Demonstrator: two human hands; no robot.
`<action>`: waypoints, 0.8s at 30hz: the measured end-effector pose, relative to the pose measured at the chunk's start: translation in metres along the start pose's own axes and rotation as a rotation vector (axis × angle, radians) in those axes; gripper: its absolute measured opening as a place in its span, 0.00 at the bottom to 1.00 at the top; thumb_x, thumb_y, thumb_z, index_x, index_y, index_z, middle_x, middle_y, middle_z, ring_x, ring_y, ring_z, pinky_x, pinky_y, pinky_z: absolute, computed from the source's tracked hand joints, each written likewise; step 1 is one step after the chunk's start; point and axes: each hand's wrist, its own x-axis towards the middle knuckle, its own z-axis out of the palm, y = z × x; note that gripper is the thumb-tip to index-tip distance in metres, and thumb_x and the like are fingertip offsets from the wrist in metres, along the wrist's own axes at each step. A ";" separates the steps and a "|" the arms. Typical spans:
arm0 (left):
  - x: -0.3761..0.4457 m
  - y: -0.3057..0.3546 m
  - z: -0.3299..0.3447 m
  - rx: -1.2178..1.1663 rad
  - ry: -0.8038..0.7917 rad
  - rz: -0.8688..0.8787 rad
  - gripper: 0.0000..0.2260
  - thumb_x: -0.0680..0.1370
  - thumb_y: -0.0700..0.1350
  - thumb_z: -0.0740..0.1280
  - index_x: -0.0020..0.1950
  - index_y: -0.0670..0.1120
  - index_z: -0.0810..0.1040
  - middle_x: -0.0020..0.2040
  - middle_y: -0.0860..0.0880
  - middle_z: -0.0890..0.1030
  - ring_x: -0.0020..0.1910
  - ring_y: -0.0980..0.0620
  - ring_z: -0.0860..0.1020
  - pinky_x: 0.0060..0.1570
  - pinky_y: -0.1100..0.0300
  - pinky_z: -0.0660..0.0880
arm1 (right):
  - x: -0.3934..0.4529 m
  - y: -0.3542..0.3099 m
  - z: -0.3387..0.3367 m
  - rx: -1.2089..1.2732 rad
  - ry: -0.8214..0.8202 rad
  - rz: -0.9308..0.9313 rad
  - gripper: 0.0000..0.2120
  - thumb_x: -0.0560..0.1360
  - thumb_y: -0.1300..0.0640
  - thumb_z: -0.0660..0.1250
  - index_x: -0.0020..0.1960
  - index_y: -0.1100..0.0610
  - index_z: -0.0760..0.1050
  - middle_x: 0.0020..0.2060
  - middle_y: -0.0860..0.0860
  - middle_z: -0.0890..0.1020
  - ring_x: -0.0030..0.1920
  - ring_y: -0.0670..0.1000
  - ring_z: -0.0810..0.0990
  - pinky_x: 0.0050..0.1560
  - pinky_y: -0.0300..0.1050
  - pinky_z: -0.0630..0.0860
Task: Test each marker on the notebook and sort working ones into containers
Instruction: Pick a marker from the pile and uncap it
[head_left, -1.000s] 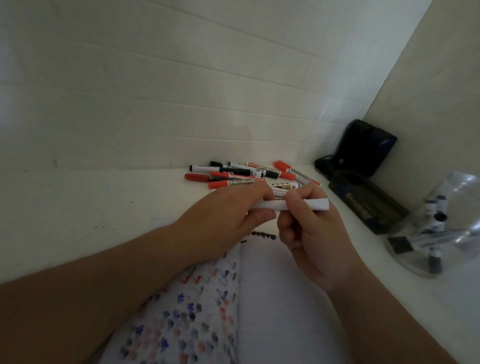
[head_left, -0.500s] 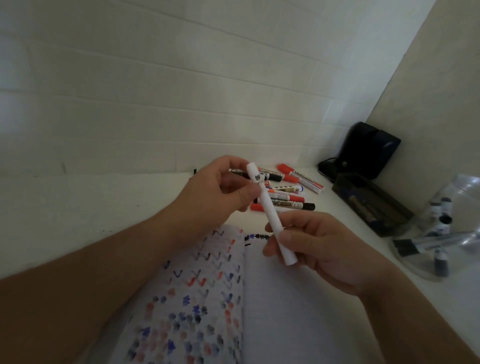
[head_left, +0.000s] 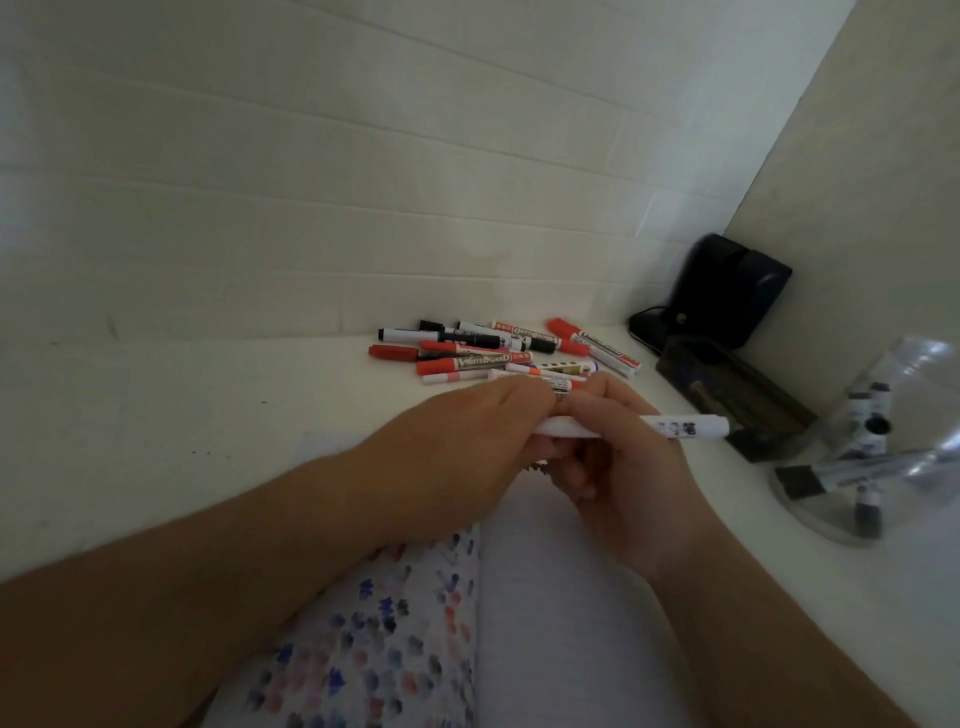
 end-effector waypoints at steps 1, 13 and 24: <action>0.000 0.001 0.001 0.058 0.021 0.022 0.13 0.85 0.51 0.56 0.64 0.46 0.74 0.54 0.51 0.78 0.49 0.53 0.76 0.50 0.58 0.72 | 0.001 0.000 0.000 -0.053 0.020 -0.044 0.08 0.74 0.56 0.68 0.41 0.58 0.70 0.33 0.61 0.71 0.26 0.51 0.66 0.24 0.39 0.61; 0.003 0.001 -0.011 -0.215 -0.128 -0.154 0.13 0.85 0.59 0.58 0.69 0.64 0.72 0.51 0.59 0.83 0.47 0.62 0.80 0.50 0.60 0.76 | 0.000 0.000 0.007 -0.067 0.029 -0.009 0.03 0.75 0.53 0.70 0.48 0.51 0.77 0.30 0.52 0.71 0.24 0.46 0.63 0.23 0.36 0.59; -0.001 -0.016 -0.005 0.102 -0.404 -0.405 0.28 0.67 0.77 0.65 0.62 0.69 0.65 0.57 0.58 0.67 0.59 0.54 0.66 0.59 0.52 0.70 | 0.007 -0.042 -0.033 -0.123 0.113 0.053 0.10 0.77 0.56 0.69 0.38 0.54 0.74 0.29 0.52 0.70 0.28 0.48 0.64 0.27 0.39 0.59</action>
